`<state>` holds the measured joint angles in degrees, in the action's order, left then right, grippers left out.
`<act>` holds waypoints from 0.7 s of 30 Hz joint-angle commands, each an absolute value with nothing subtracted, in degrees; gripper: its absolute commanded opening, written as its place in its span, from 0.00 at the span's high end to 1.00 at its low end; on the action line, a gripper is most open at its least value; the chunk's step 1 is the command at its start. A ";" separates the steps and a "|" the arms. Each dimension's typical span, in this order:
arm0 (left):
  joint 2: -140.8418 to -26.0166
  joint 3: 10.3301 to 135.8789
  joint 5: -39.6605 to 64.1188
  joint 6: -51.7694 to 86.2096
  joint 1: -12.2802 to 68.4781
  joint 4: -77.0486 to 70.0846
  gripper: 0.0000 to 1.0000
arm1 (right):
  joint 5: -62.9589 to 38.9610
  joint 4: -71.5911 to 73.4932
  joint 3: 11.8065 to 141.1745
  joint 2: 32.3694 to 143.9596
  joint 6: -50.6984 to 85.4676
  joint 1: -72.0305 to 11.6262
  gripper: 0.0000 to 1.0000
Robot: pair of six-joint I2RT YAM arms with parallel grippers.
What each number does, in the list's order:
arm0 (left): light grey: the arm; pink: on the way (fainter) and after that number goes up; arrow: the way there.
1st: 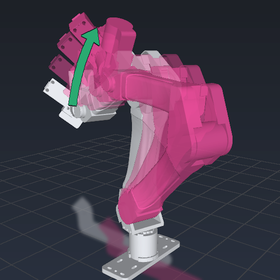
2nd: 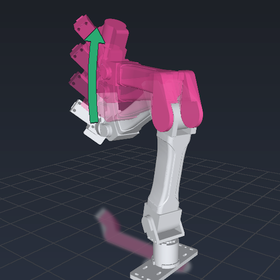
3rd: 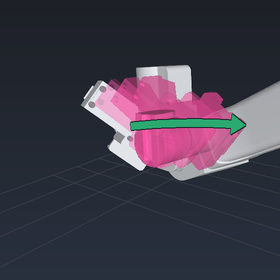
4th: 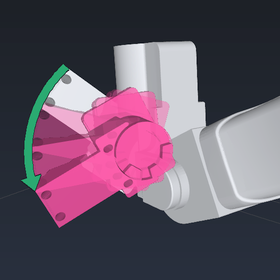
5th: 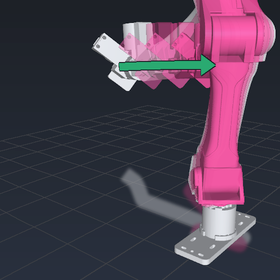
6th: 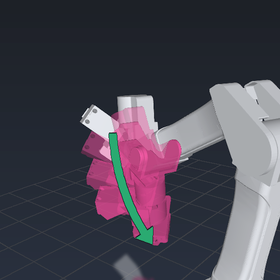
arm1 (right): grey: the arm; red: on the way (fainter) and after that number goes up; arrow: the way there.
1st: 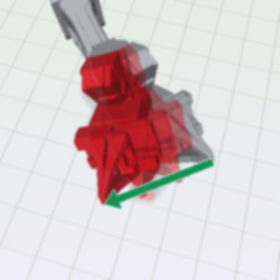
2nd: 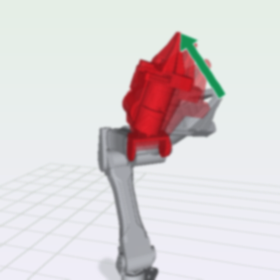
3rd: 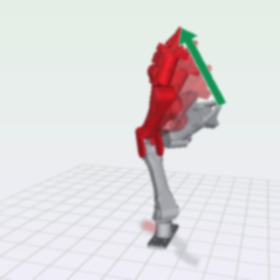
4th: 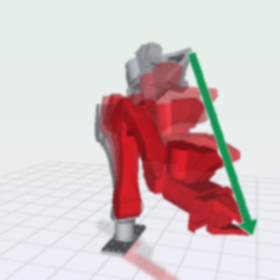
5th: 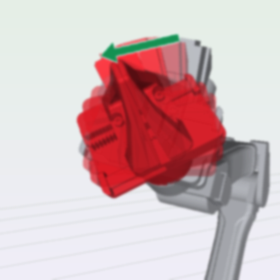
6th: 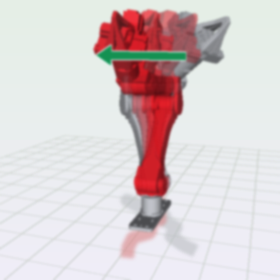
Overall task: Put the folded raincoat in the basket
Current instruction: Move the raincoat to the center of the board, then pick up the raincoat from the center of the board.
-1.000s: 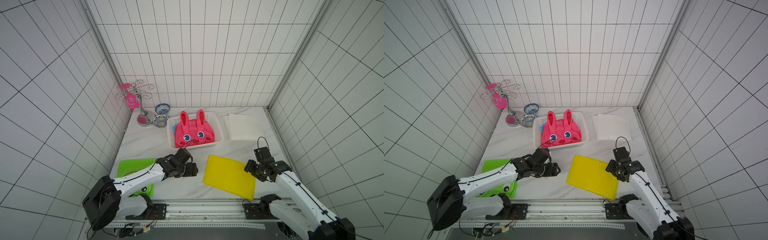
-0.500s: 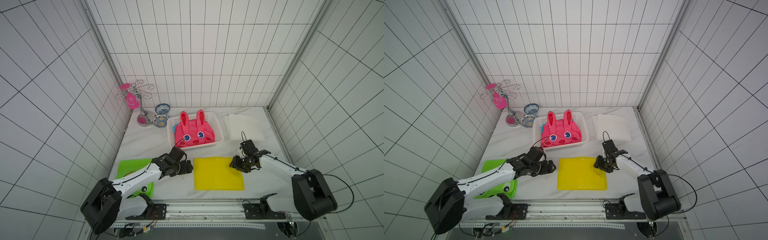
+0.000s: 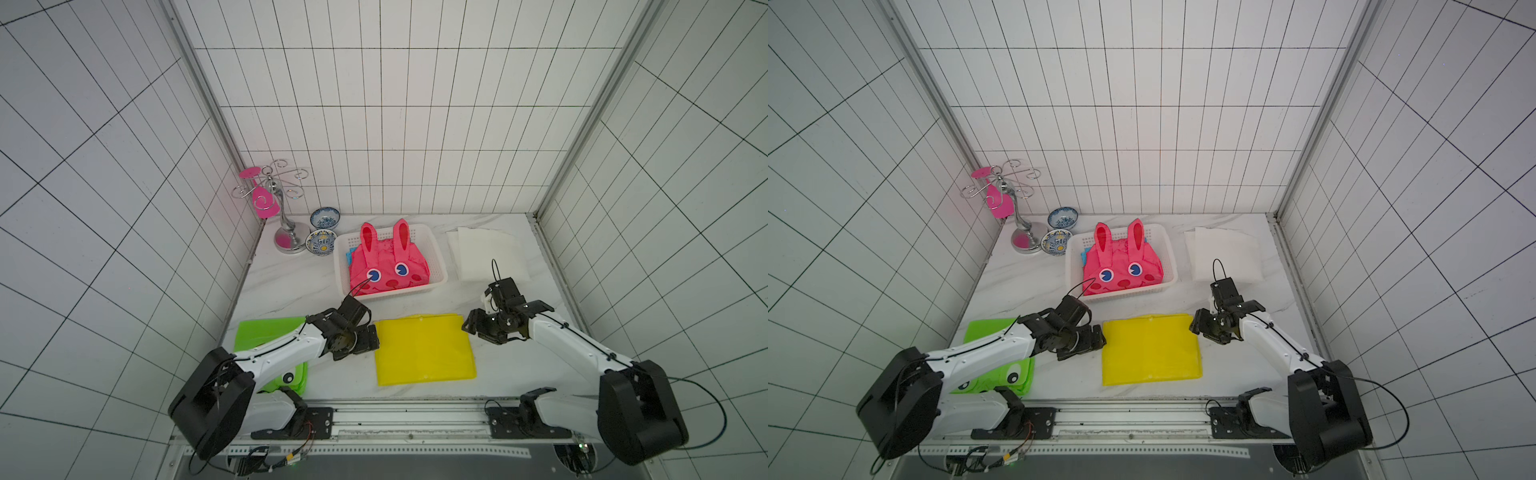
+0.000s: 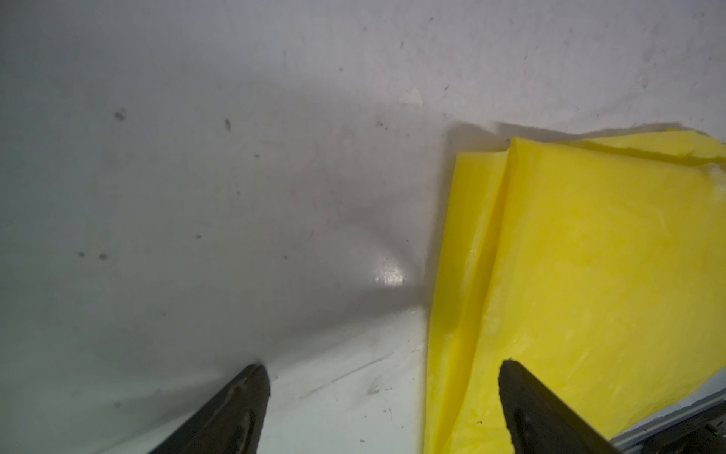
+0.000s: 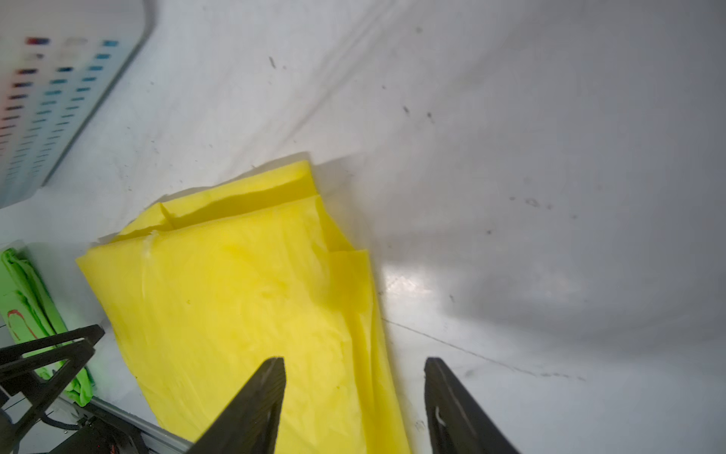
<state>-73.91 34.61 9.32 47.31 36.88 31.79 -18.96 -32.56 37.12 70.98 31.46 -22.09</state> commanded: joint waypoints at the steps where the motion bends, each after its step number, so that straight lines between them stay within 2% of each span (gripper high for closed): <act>1: -77.75 33.52 14.04 46.75 36.79 28.82 0.06 | -17.81 -37.27 36.47 72.14 29.97 -21.84 0.40; 8: -81.09 33.62 16.51 45.82 36.85 23.86 0.08 | -27.42 -31.59 34.22 77.90 26.93 -21.66 0.40; 11: -83.31 32.92 17.05 45.18 36.77 20.88 0.13 | -28.69 -30.18 33.93 81.02 25.69 -21.69 0.42; 17: -86.48 33.27 14.41 43.51 36.74 19.96 0.29 | -34.58 -24.70 33.82 87.74 24.23 -21.70 0.58; 19: -85.73 32.21 14.71 43.35 36.80 18.65 0.38 | -37.61 -22.32 33.66 89.36 23.59 -21.62 0.67; 21: -84.58 31.33 14.27 42.82 36.74 17.93 0.47 | -40.28 -19.89 33.25 90.20 23.21 -21.71 0.69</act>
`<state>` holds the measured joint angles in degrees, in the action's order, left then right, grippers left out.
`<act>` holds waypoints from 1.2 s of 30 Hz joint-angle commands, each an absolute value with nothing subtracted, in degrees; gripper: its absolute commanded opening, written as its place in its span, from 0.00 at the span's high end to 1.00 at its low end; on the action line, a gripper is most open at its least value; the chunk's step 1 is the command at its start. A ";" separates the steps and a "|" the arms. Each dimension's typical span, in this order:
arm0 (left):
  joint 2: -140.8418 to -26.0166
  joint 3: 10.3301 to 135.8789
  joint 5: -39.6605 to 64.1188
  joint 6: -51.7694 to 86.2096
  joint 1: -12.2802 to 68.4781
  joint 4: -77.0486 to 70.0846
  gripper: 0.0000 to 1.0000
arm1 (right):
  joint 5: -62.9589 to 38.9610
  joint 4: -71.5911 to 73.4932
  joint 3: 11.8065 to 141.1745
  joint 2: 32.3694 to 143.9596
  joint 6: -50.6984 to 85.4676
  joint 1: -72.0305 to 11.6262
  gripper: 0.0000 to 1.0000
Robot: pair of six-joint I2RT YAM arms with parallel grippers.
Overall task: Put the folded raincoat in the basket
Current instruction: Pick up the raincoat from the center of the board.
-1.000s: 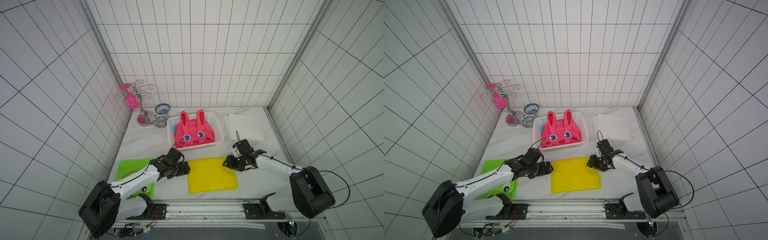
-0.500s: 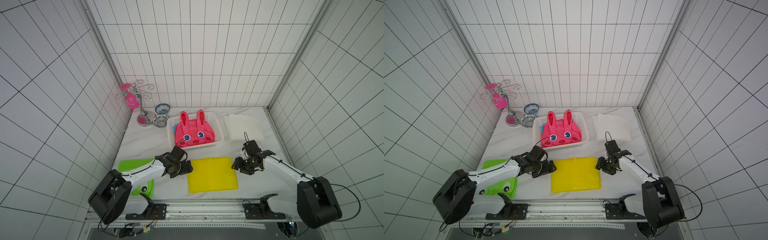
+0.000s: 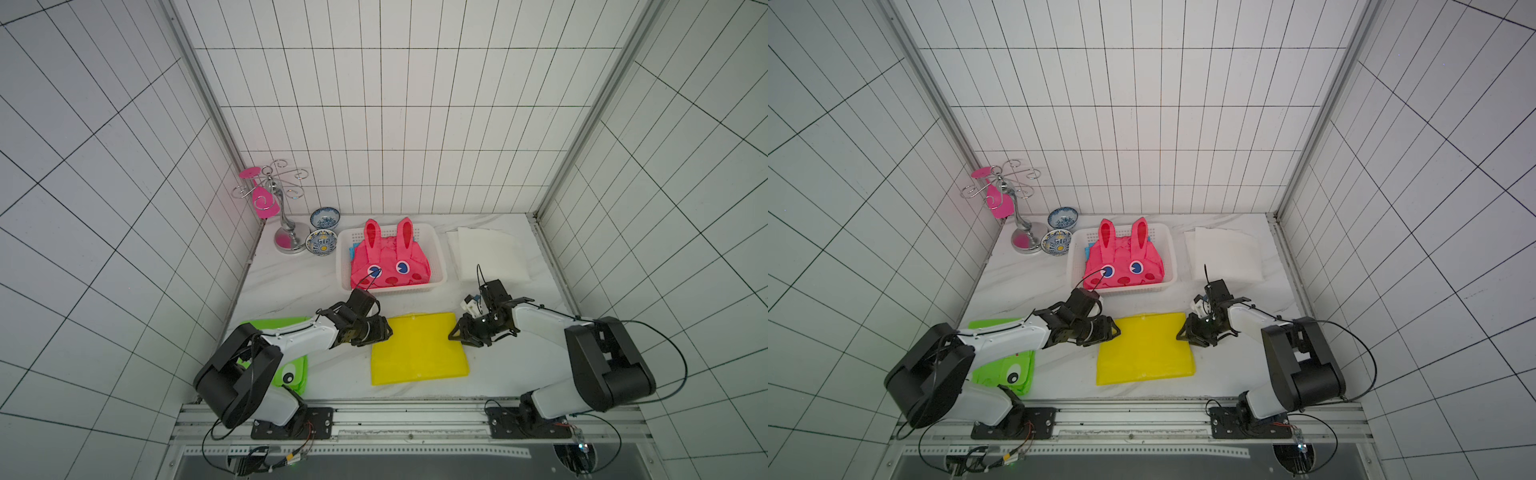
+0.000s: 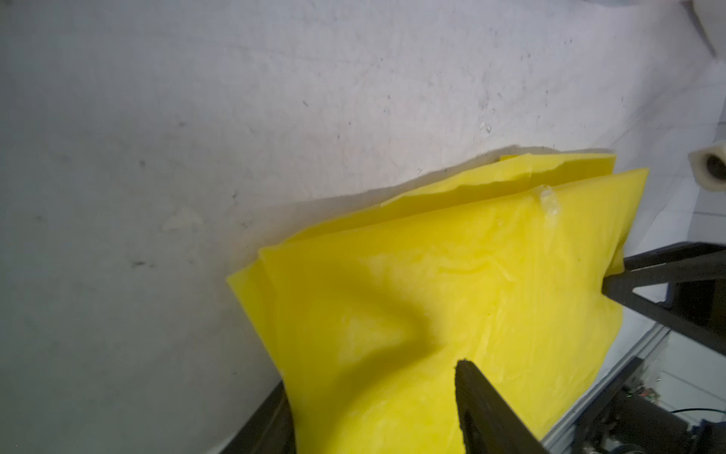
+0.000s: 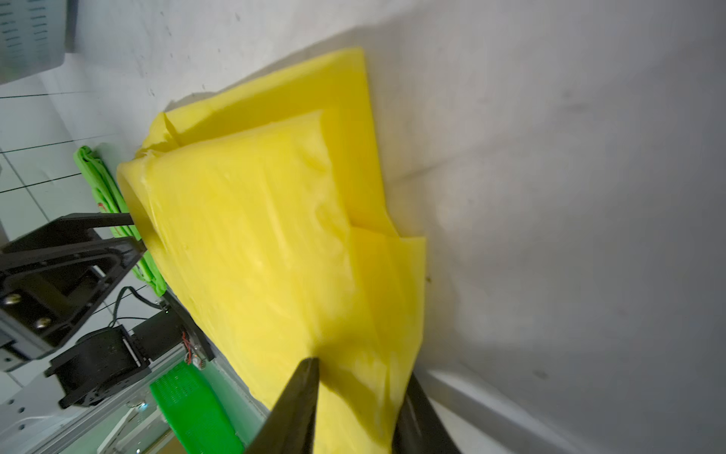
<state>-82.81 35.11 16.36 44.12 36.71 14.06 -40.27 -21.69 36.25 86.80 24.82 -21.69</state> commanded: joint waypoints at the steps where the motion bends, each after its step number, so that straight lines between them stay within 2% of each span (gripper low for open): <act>1: -84.04 30.97 13.99 42.34 36.74 17.77 0.52 | -41.34 -19.09 33.11 90.48 23.12 -21.66 0.75; 5: -81.35 29.83 14.23 40.62 36.74 16.99 0.81 | -44.12 -17.49 33.01 89.97 22.78 -21.69 0.86; 6: -80.53 29.42 14.57 40.10 36.69 16.54 0.86 | -44.71 -17.13 32.95 89.71 22.76 -21.70 0.87; 8: -78.70 28.95 14.72 39.81 36.70 16.57 0.88 | -45.80 -16.40 32.73 89.32 22.69 -21.68 0.93; 10: -76.12 28.49 14.93 39.64 36.71 16.67 0.98 | -46.90 -15.36 32.35 88.43 22.59 -21.80 0.97; 12: -72.96 27.96 14.76 39.76 36.73 16.83 0.99 | -46.94 -14.37 31.83 86.87 22.76 -21.92 1.00; 23: -49.23 25.75 11.08 40.25 35.47 23.04 1.00 | -48.97 -10.67 29.79 72.25 22.85 -22.63 1.00; 30: -36.91 28.03 8.67 39.13 32.79 24.97 1.00 | -48.64 -8.36 32.84 65.12 25.34 -22.85 1.00; 36: -36.31 32.37 3.26 32.88 30.65 22.56 1.00 | -47.23 -7.47 39.92 66.14 25.93 -22.85 1.00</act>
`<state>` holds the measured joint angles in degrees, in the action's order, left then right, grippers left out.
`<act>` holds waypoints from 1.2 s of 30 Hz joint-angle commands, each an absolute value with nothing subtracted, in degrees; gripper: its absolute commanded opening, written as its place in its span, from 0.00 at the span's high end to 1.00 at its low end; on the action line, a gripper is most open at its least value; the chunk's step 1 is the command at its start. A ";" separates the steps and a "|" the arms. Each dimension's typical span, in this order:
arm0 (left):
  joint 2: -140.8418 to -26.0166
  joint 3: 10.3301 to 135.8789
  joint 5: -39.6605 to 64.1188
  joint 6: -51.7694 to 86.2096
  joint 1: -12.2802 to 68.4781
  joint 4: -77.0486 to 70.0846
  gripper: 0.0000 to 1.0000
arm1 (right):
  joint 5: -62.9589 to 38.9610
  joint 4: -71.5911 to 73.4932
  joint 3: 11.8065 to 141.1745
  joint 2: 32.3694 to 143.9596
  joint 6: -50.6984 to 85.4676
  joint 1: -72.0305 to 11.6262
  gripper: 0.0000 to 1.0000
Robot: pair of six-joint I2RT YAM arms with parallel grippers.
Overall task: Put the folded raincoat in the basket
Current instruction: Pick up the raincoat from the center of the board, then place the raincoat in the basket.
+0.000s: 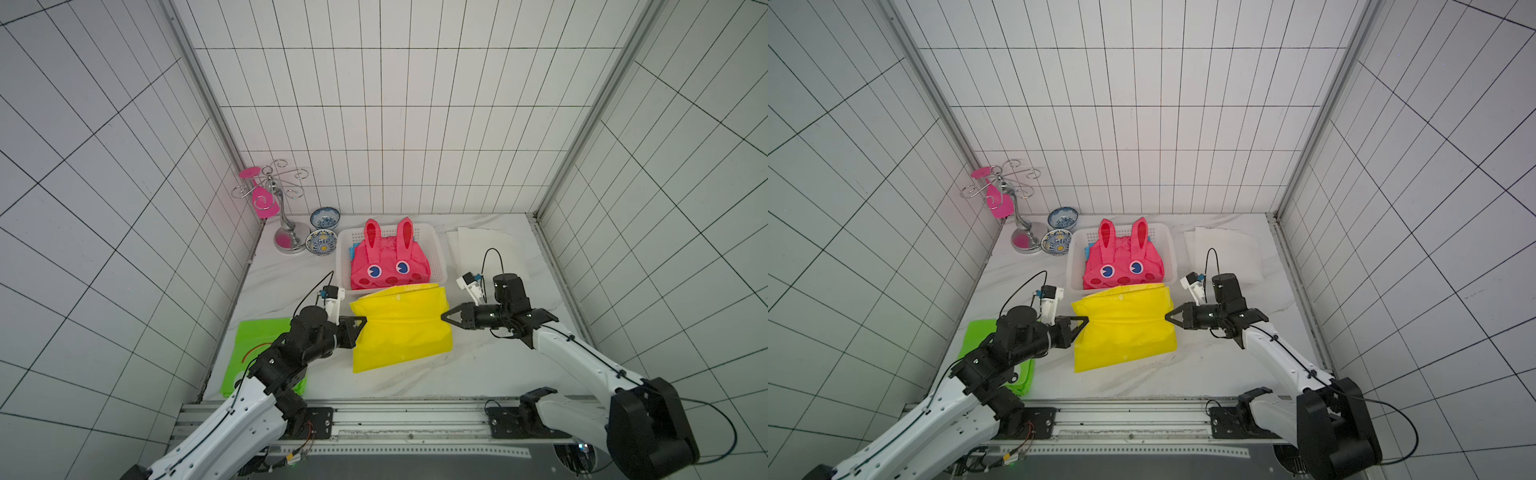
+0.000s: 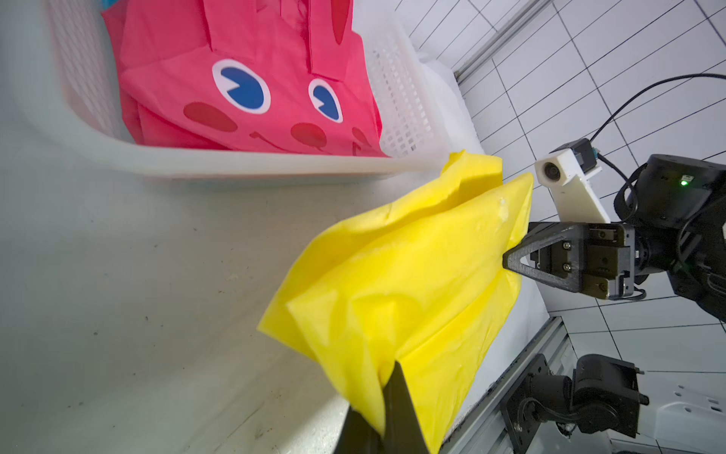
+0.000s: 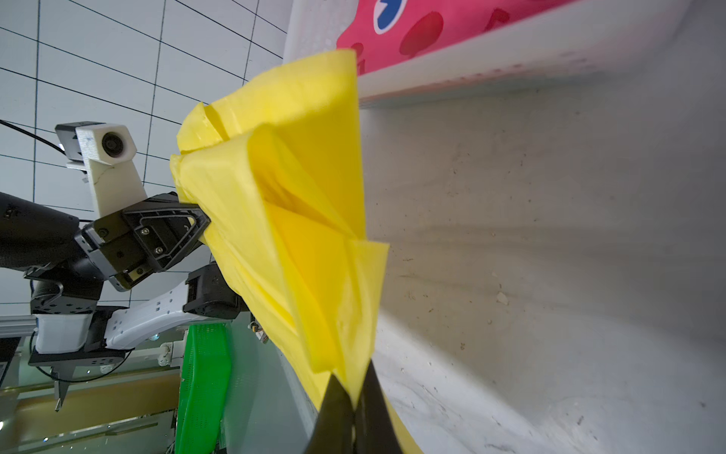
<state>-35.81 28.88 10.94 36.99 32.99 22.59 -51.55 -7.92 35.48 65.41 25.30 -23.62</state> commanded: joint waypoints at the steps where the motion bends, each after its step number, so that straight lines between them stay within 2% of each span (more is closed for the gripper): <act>1: -38.01 33.67 3.76 32.38 29.36 22.17 1.00 | -46.92 -7.30 41.37 67.00 25.93 -22.85 1.00; 9: -54.99 46.21 15.61 27.12 18.03 18.63 1.00 | -43.07 -6.86 53.19 75.94 26.00 -22.33 1.00; 13: -65.40 53.88 19.55 24.01 14.86 19.24 1.00 | -42.32 -7.37 60.26 82.51 26.19 -21.45 1.00; 19: -79.90 64.27 18.23 21.71 13.35 22.77 1.00 | -39.75 -8.78 68.84 91.92 26.20 -20.40 1.00; 25: -92.63 72.24 21.54 20.83 11.95 26.08 1.00 | -36.75 -14.84 77.81 102.38 23.83 -18.80 1.00; 31: -99.88 73.64 18.59 21.03 11.87 23.20 1.00 | -34.75 -16.42 83.91 109.43 25.22 -18.86 1.00; 36: -103.43 77.22 14.37 17.23 11.57 26.48 1.00 | -34.76 -17.81 85.41 113.53 26.11 -19.50 1.00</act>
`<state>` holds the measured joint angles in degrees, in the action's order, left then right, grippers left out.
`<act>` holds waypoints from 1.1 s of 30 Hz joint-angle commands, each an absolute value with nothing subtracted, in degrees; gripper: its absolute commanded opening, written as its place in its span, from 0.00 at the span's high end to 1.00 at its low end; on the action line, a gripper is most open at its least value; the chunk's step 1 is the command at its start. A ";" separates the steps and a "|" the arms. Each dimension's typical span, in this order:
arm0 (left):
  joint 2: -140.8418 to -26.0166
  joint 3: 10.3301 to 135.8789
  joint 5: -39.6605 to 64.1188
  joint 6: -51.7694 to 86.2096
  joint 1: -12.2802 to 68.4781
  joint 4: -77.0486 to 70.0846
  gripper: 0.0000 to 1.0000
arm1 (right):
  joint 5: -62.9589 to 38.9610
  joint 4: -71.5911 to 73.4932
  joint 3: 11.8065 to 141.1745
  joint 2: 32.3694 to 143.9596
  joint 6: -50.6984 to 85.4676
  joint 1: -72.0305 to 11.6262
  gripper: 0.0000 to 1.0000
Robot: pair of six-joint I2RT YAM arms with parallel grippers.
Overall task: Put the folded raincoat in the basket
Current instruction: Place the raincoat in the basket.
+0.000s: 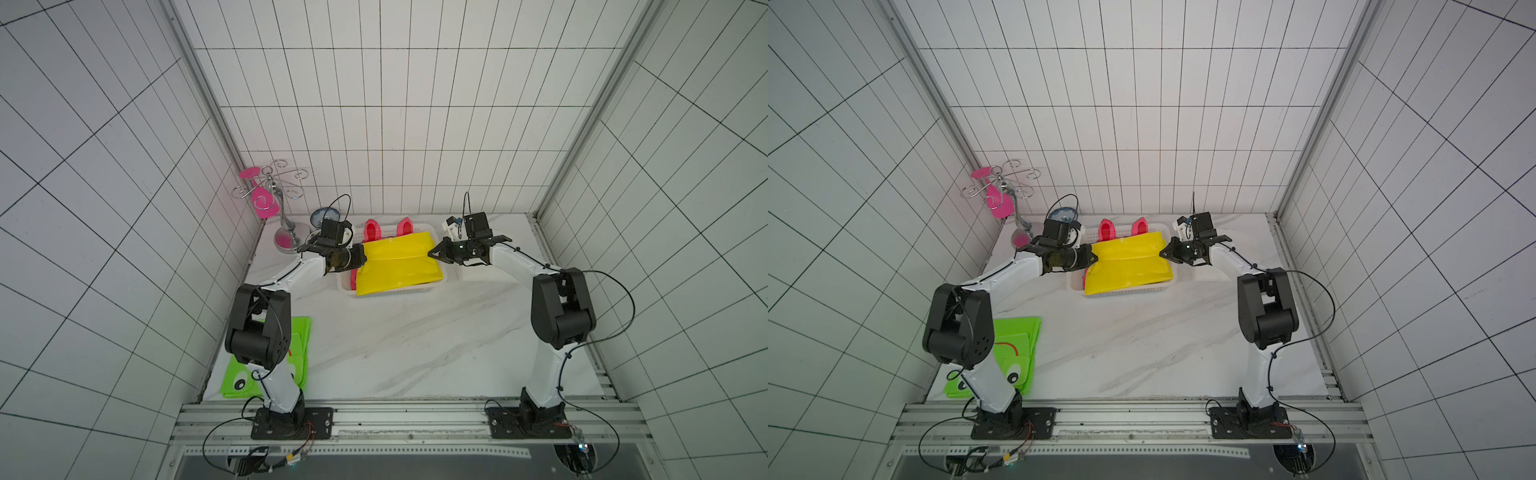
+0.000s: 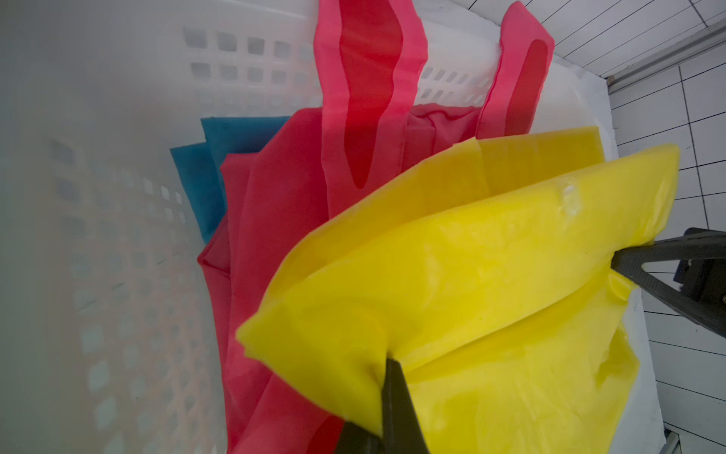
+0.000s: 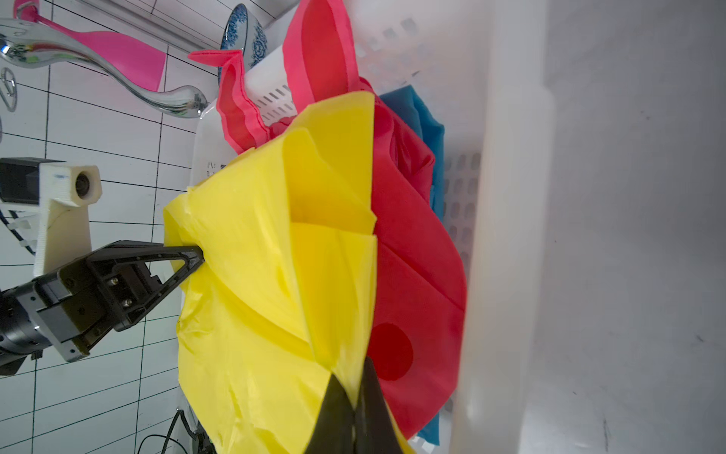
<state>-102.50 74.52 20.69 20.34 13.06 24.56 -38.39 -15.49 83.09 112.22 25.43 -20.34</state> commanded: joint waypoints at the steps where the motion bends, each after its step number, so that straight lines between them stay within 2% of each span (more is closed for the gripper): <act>1: -104.11 77.70 13.85 16.94 11.30 26.70 1.00 | -34.48 -17.37 85.19 113.95 26.57 -19.82 1.00; 5: -107.26 79.95 13.48 16.02 10.99 27.40 1.00 | -33.27 -15.01 85.22 115.51 28.29 -20.71 1.00; 8: -109.70 82.45 13.36 15.67 10.99 30.39 0.95 | -33.17 -15.63 87.61 117.47 28.07 -21.15 1.00; 10: -110.39 83.81 12.15 15.76 10.90 32.72 0.87 | -33.26 -18.23 90.21 119.13 27.54 -21.26 1.00; 11: -110.03 84.02 10.99 15.87 10.90 33.44 0.76 | -33.69 -18.89 91.11 119.73 27.42 -21.27 1.00; 12: -109.39 83.96 9.88 16.20 10.98 33.71 0.70 | -33.64 -19.29 91.52 120.04 27.42 -21.27 1.00; 14: -107.64 84.07 8.80 16.79 10.99 34.25 0.64 | -31.87 -19.77 91.22 119.74 27.67 -21.31 1.00; 16: -105.85 84.26 8.62 17.03 11.16 34.34 0.60 | -30.88 -19.78 90.25 118.82 27.94 -21.32 0.93; 19: -103.18 85.13 7.66 17.37 12.13 35.36 0.58 | -31.36 -19.60 89.27 117.07 28.30 -21.60 0.72; 22: -100.37 86.15 6.47 16.39 14.47 36.55 0.58 | -30.59 -20.16 88.33 114.31 27.82 -22.06 0.61; 29: -95.51 85.66 2.07 16.94 20.16 37.97 0.57 | -23.24 -24.44 86.04 104.62 25.74 -22.15 0.58; 33: -92.01 83.87 0.38 18.54 22.14 37.85 0.57 | -15.10 -26.01 82.56 98.98 24.80 -21.21 0.56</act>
<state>-94.76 84.88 3.14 17.37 21.61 37.30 -22.68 -23.40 85.30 102.76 26.59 -21.82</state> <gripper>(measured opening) 0.429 0.438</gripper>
